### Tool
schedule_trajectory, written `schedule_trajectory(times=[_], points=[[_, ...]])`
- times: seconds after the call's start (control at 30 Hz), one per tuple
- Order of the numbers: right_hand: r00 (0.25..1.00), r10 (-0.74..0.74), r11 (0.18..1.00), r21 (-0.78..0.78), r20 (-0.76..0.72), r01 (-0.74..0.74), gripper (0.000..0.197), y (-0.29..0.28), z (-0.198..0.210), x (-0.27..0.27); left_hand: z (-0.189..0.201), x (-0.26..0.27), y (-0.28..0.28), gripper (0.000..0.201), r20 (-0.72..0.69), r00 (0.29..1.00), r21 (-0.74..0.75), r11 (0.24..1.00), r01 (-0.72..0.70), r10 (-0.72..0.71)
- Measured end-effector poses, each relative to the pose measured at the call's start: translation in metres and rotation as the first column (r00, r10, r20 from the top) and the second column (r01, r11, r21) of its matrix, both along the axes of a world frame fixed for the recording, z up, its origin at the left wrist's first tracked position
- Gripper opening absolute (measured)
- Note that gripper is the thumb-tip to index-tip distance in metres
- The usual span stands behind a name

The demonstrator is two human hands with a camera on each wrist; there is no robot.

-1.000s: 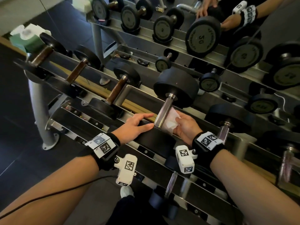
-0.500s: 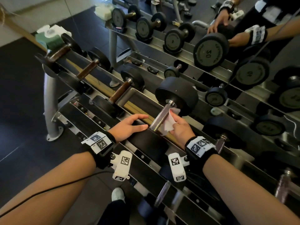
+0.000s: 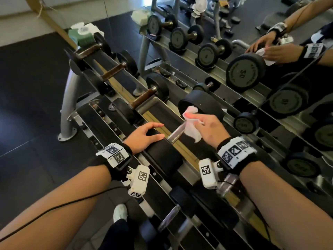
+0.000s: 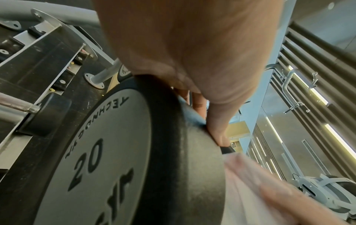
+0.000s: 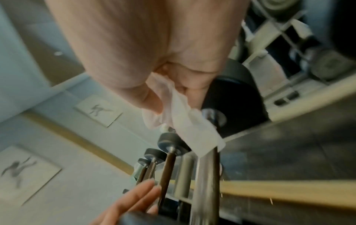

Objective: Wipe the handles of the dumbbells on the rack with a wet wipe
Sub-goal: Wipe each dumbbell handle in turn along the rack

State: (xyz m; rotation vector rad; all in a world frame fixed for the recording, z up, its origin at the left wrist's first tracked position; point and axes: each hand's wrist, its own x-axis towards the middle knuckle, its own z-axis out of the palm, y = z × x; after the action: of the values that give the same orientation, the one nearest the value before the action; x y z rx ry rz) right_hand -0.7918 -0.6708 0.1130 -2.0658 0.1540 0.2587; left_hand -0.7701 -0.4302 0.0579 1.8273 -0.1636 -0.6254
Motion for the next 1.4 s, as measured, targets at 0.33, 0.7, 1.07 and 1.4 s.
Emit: schedule_trajectory(times=[0.33, 0.7, 1.07, 1.4], points=[[0.854, 0.493, 0.648, -0.584, -0.169, -0.489, 0.044, 0.011, -0.042, 0.023, -0.006, 0.002, 0.002, 0.046, -0.007, 1.000, -0.031, 1.000, -0.003, 0.003], [0.543, 0.765, 0.142, -0.732, -0.346, -0.666, 0.082, 0.022, -0.048, 0.028, -0.016, 0.005, 0.005, 0.043, -0.022, 1.000, -0.093, 0.996, 0.012, -0.014], [0.742, 0.611, 0.320, -0.771, -0.276, -0.551, 0.072, -0.007, -0.036, 0.034, -0.019, 0.007, 0.007, 0.043, -0.046, 0.999, -0.110, 0.994, 0.020, -0.025], [0.803, 0.531, 0.425, -0.735, -0.272, -0.529, 0.072, -0.014, -0.052, 0.038, -0.014, 0.005, 0.006, 0.041, -0.074, 0.997, -0.128, 0.992, 0.011, -0.021]])
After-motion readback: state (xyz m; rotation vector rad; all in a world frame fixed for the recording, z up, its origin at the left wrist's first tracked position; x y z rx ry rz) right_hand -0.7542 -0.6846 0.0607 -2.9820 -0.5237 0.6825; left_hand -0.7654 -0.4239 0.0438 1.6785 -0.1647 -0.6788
